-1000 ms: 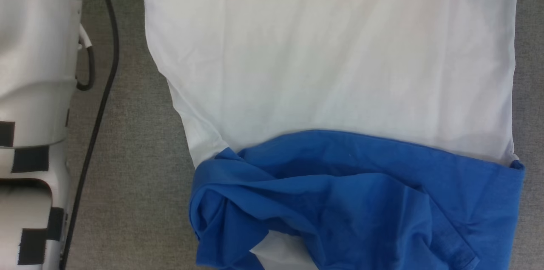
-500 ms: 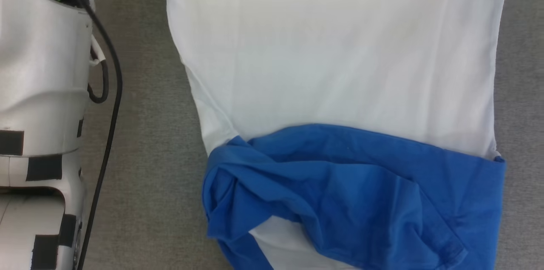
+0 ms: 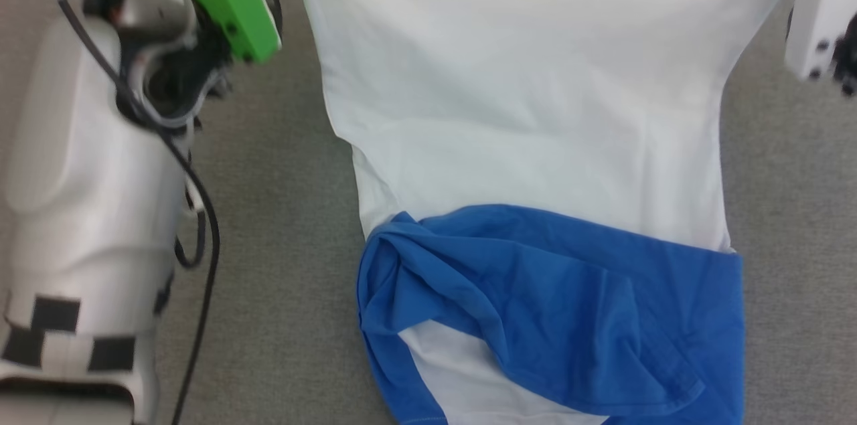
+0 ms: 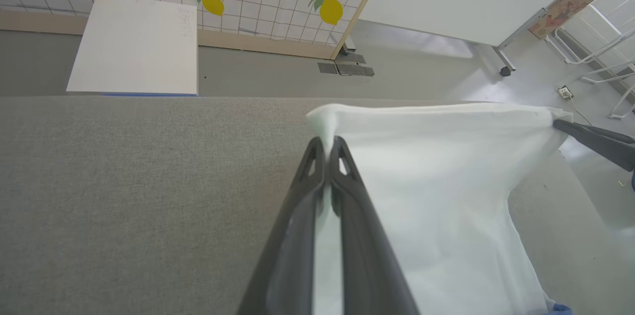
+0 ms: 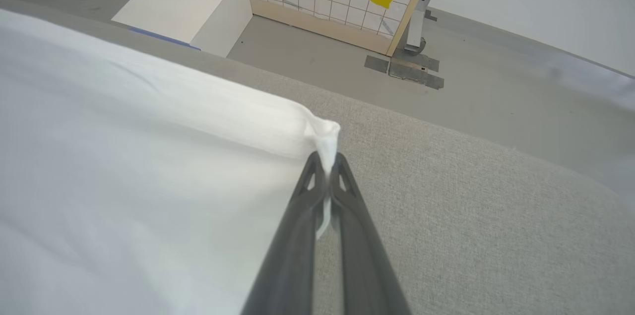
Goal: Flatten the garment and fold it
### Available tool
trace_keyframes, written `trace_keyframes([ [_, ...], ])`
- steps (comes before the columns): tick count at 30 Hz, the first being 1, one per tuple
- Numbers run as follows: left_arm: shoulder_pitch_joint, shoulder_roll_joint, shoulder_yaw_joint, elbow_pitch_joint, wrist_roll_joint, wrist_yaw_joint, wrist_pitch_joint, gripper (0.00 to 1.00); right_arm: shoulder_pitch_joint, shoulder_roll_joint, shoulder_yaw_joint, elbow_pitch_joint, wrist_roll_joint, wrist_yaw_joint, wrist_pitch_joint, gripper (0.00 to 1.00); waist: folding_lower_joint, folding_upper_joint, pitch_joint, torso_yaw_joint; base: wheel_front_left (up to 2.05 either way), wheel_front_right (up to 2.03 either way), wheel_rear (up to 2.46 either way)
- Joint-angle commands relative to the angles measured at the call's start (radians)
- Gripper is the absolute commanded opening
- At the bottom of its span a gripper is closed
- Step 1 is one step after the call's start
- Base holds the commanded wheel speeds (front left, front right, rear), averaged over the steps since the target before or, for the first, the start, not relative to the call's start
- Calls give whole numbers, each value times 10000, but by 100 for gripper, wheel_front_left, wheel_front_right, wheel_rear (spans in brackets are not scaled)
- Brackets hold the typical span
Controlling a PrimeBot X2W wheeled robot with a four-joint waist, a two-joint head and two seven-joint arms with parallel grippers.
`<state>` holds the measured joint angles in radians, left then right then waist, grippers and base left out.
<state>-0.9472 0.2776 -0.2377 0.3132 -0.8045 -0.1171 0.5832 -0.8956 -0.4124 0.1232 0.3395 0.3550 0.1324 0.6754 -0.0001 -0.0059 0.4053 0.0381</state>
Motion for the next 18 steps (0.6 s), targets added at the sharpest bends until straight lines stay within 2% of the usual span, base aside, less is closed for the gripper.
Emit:
trace_keyframes([
  [1, 524, 42, 0, -219, -297, -78, -42, 0, 522, -84, -48, -178, 174, -17, -106, 0, 1, 59, -1530, 190, 0, 0, 0],
  [10, 3684, 378, -73, -1936, -1032, 14, 41, 0, 3885, -23, -744, -1618, 936, -17, -180, 0, 1, 59, -3147, 180, 0, 0, 0],
  [18, 6732, 304, -111, -3258, -1443, 403, -202, 0, 6691, 677, -1734, -2504, 982, -17, -44, 0, 1, 59, -3834, 165, 0, 0, 0],
])
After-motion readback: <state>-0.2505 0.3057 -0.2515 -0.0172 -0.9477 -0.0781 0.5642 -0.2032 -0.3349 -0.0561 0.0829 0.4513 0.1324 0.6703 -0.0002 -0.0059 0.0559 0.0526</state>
